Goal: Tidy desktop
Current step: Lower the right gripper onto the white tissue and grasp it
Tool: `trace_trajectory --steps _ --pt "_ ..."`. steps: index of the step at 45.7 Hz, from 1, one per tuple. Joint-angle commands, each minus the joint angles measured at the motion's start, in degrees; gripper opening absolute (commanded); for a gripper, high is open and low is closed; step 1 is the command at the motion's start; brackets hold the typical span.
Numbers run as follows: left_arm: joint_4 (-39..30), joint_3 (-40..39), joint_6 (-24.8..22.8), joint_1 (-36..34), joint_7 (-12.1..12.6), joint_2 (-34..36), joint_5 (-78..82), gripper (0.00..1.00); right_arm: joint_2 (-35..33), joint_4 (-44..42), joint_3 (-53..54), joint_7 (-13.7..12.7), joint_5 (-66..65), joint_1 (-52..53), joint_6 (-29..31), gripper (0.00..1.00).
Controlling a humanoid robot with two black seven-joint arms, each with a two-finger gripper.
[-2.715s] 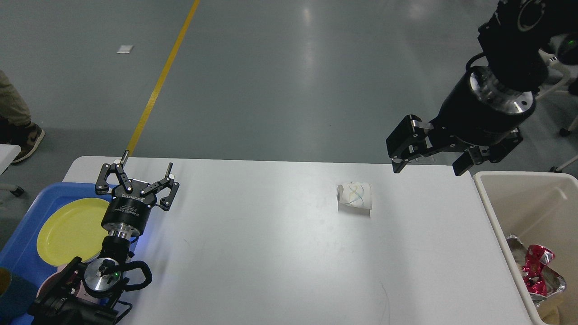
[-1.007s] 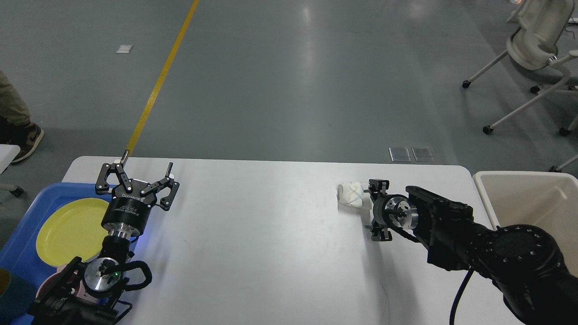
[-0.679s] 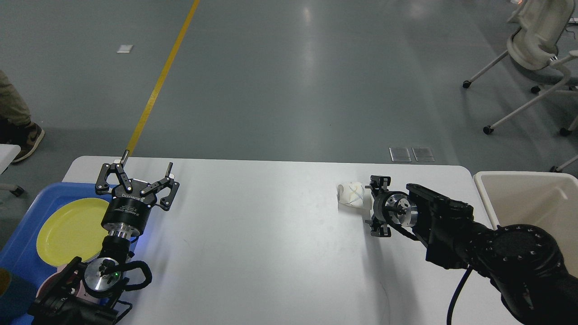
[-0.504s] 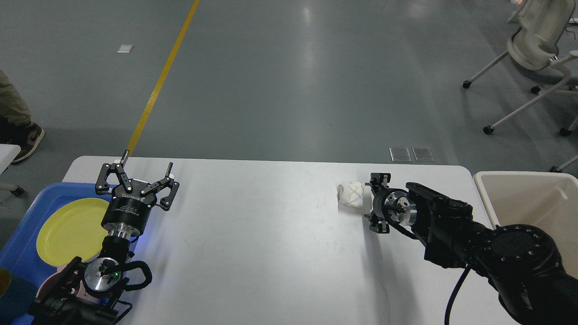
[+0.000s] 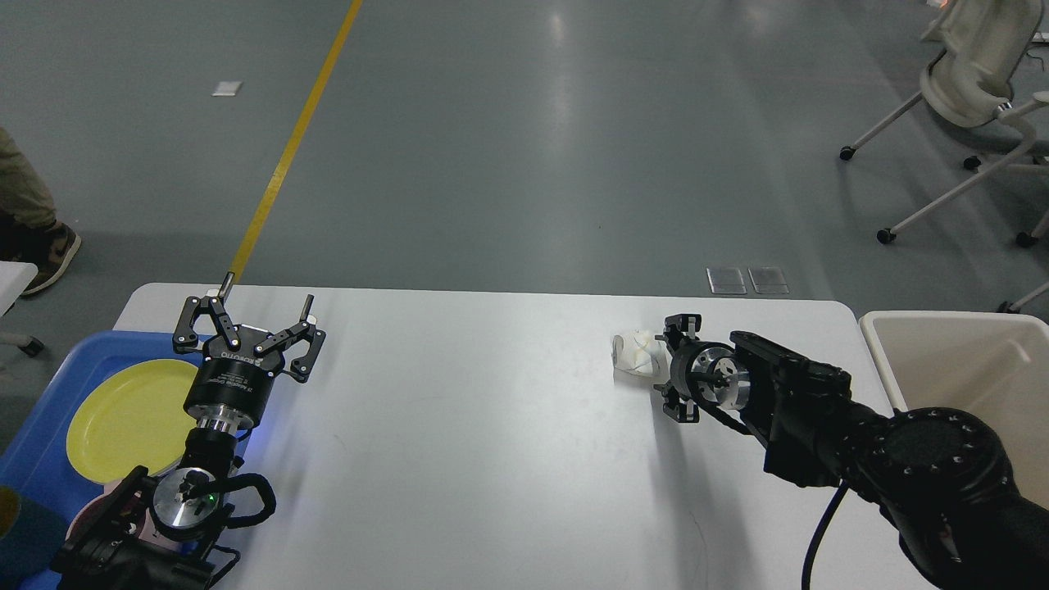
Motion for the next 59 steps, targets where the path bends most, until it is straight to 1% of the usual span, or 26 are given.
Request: trace_trajectory --steps 1,18,22,32,39,49,55,59 --pt "0.0 0.0 0.0 0.0 0.0 0.0 0.0 0.96 0.0 -0.5 0.0 0.0 0.0 -0.1 0.0 0.72" --pt "0.0 0.0 0.0 0.0 0.0 0.0 0.0 0.96 0.4 -0.4 -0.2 0.0 -0.1 -0.3 -0.7 0.72" --pt "0.0 0.0 0.0 0.0 0.0 0.0 0.0 0.96 0.4 -0.4 -0.3 0.0 -0.1 -0.3 -0.7 0.68" --pt "0.0 0.0 0.0 0.0 0.0 0.0 0.0 0.96 0.5 -0.4 -0.5 0.1 -0.1 -0.4 -0.7 0.67" --pt "0.0 0.0 0.0 0.0 0.0 0.0 0.0 0.96 0.5 -0.3 -0.3 0.1 -0.1 -0.5 -0.6 0.57" --pt "0.0 0.0 0.0 0.0 0.0 0.0 0.0 0.96 0.4 -0.4 -0.2 0.1 -0.1 -0.7 -0.6 0.53" --pt "0.0 0.0 0.0 0.0 0.0 0.0 0.0 0.96 0.5 -0.4 -0.4 0.1 -0.1 -0.8 -0.6 0.49" --pt "0.0 0.0 0.0 0.0 0.0 0.0 0.0 0.96 0.5 -0.4 -0.5 0.1 -0.1 -0.8 -0.6 0.44"
